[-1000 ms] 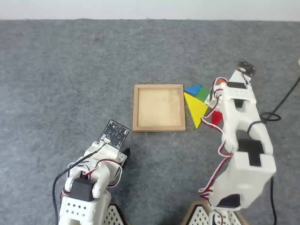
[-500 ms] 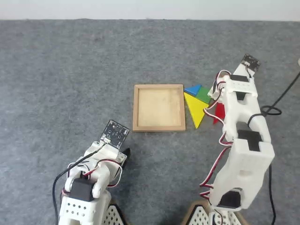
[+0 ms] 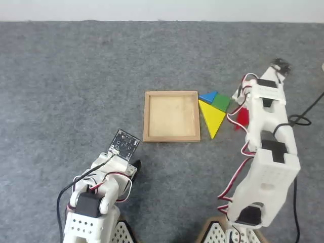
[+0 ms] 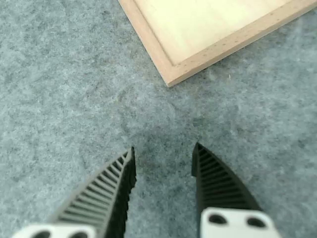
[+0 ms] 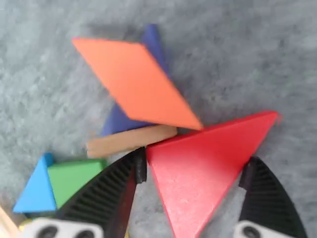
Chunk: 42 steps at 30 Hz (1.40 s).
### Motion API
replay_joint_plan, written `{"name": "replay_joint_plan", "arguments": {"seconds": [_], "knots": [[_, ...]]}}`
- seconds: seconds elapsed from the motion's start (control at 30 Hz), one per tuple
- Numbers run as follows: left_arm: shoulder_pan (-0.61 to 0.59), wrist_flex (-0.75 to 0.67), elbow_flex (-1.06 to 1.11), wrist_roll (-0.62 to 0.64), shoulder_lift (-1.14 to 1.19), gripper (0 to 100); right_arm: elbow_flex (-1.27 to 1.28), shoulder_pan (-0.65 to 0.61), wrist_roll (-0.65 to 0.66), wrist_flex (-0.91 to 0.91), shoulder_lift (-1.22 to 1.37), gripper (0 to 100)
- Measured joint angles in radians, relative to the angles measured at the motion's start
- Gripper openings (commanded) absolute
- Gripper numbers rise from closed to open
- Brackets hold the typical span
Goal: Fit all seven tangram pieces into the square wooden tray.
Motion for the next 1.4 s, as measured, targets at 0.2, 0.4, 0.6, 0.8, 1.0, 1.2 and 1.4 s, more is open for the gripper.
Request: {"name": "replay_joint_plan", "arguments": {"seconds": [0.2, 0.4, 0.6, 0.8, 1.0, 1.2, 1.4], "knots": [[0.000, 0.000, 0.000, 0.000, 0.000, 18, -0.002, 0.009, -0.011, -0.014, 0.015, 30.7], [0.000, 0.000, 0.000, 0.000, 0.000, 18, -0.028, 0.032, -0.025, 0.017, 0.043, 30.7], [0.000, 0.000, 0.000, 0.000, 0.000, 18, -0.055, 0.100, -0.080, 0.115, 0.055, 30.7], [0.000, 0.000, 0.000, 0.000, 0.000, 18, -0.055, 0.133, -0.084, 0.232, 0.046, 30.7], [0.000, 0.000, 0.000, 0.000, 0.000, 18, -0.049, 0.143, -0.084, 0.333, 0.057, 30.9], [0.000, 0.000, 0.000, 0.000, 0.000, 18, -0.046, 0.158, -0.048, 0.334, 0.057, 30.9], [0.000, 0.000, 0.000, 0.000, 0.000, 18, -0.041, 0.166, -0.023, 0.324, 0.057, 14.3]]}}
